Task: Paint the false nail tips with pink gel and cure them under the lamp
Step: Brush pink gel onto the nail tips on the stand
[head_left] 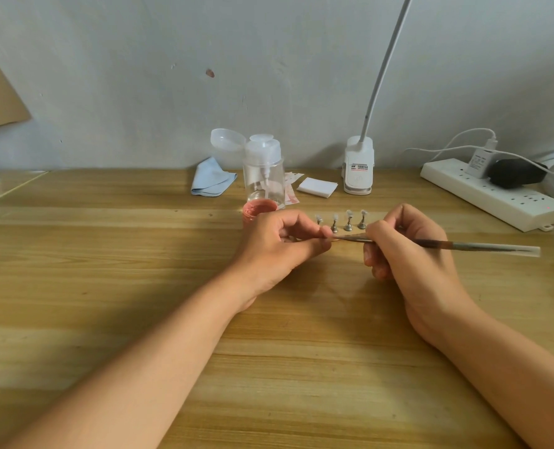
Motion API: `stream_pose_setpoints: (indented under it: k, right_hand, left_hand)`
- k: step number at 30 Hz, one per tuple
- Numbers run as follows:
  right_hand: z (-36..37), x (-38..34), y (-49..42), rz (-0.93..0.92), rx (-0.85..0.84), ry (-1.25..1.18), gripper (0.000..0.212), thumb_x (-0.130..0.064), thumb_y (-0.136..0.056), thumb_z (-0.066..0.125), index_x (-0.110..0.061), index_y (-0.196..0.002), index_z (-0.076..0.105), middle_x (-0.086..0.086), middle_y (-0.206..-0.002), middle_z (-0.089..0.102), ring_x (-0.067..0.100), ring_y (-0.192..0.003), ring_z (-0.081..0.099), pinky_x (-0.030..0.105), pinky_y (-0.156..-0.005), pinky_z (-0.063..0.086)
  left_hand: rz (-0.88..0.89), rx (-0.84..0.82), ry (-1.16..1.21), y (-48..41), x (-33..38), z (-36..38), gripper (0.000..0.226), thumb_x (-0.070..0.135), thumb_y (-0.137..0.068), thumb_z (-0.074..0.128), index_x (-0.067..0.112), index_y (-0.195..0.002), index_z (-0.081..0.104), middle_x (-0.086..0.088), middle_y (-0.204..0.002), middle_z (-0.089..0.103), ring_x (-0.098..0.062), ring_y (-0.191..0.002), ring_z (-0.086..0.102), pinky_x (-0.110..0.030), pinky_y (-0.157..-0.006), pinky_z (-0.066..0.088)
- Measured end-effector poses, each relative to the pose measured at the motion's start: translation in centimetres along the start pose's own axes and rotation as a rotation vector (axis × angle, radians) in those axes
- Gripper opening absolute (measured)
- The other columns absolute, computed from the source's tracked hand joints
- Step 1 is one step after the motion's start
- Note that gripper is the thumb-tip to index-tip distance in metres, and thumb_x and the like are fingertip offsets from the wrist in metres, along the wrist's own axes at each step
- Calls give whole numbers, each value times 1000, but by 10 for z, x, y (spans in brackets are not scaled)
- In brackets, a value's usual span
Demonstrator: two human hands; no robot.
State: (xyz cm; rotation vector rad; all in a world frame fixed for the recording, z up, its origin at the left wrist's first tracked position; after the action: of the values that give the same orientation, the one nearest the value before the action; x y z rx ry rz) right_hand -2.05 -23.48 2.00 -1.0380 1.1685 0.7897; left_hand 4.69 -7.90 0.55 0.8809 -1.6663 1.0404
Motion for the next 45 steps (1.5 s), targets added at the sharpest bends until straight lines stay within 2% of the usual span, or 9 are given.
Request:
stream_pose_setpoints:
  k: [3, 15, 19, 28, 33, 39, 43, 45]
  right_hand:
    - [0, 0, 0, 3, 2, -20, 13, 1, -90, 54, -6, -80, 50, 4, -49, 55, 14, -45, 41, 23, -41, 32]
    - [-3, 1, 0, 41, 19, -13, 12, 0, -90, 52, -6, -80, 50, 2, -47, 53, 12, -43, 40, 21, -40, 31]
    - [-3, -1, 2, 26, 28, -58, 11, 0, -91, 52, -6, -82, 50, 2, -49, 54, 13, -43, 37, 24, -40, 28]
    - [-1, 1, 0, 50, 9, -37, 26, -3, -90, 55, -14, -69, 45, 3, -49, 56, 12, -44, 39, 20, -40, 31]
    - [-2, 1, 0, 37, 10, -21, 20, -2, -89, 54, -10, -73, 47, 3, -49, 55, 12, -44, 39, 21, -40, 31]
    - [-5, -1, 0, 67, 60, -114, 20, -3, -93, 54, -11, -76, 47, 1, -49, 54, 14, -48, 37, 22, -41, 28]
    - [-3, 0, 0, 60, 5, -46, 13, -4, -92, 55, -7, -80, 51, 4, -52, 58, 13, -45, 39, 21, -42, 32]
    - [-2, 0, 0, 54, 0, -29, 14, -3, -92, 56, -7, -79, 50, 4, -52, 58, 12, -45, 39, 21, -42, 32]
  left_hand:
    - [2, 1, 7, 1, 1, 0, 16, 4, -79, 80, 15, -78, 70, -2, -94, 78, 7, -73, 64, -5, -58, 42]
    - [27, 4, 6, 0, 1, 0, 15, 4, -78, 81, 13, -76, 69, -2, -93, 78, 10, -59, 58, -4, -57, 40]
    - [39, 10, -17, 1, 1, 0, 15, 7, -77, 82, 15, -76, 70, -1, -91, 78, 8, -67, 63, -7, -63, 42]
    - [72, 19, -50, 2, 3, 2, 17, 3, -76, 82, 14, -74, 69, 2, -84, 75, 11, -52, 54, -3, -57, 38]
    - [73, 26, -63, 2, 4, 2, 15, 4, -76, 82, 10, -76, 69, -7, -91, 77, 11, -51, 54, -4, -57, 39]
    - [150, 43, -105, 5, 9, 3, 22, 4, -77, 82, 15, -70, 63, -6, -84, 75, 13, -48, 54, 0, -66, 39]
    - [134, 42, -110, 3, 7, 3, 19, 5, -77, 82, 12, -72, 65, 0, -79, 71, 12, -47, 52, -1, -56, 37]
    - [129, 44, -109, 3, 6, 3, 17, 5, -77, 82, 11, -73, 66, -4, -81, 72, 12, -47, 51, -2, -52, 36]
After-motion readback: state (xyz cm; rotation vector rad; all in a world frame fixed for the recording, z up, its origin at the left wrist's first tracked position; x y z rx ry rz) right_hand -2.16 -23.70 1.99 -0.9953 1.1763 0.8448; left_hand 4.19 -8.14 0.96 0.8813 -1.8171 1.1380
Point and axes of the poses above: each hand's wrist, its own y-axis away from the middle knuckle, its own z-axis out of the palm, x = y × z, the point moved 2 cm from there along -y, towards the middle knuckle
